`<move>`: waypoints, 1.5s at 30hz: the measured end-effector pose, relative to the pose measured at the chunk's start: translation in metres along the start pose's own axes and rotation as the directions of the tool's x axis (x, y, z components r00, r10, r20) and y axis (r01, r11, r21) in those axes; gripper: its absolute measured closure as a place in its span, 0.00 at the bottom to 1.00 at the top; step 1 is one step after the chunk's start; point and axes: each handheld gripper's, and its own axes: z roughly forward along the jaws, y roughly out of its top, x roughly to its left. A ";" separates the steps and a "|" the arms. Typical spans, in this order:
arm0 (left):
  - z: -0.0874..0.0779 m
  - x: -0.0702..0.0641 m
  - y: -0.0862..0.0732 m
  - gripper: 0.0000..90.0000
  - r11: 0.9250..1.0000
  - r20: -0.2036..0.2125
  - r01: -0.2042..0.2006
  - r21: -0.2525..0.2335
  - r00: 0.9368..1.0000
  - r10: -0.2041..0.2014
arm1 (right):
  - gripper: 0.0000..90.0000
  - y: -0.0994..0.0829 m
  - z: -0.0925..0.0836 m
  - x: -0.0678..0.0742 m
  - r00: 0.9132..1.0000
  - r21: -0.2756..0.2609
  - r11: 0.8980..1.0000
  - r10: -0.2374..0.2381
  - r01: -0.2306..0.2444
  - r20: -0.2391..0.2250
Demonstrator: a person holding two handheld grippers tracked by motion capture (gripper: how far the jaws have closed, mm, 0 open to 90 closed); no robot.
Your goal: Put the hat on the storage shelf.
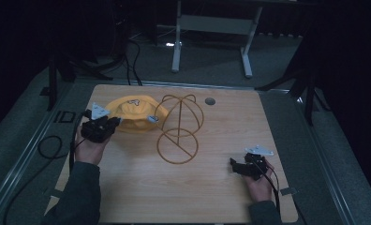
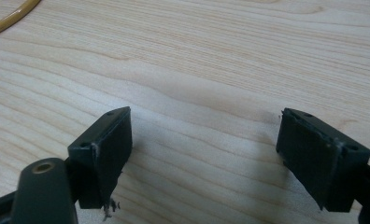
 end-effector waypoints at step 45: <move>0.021 -0.029 0.006 0.24 0.973 -0.138 0.209 0.098 0.971 -0.194 | 0.20 0.000 0.000 0.000 1.000 -0.001 1.000 -0.005 0.005 0.000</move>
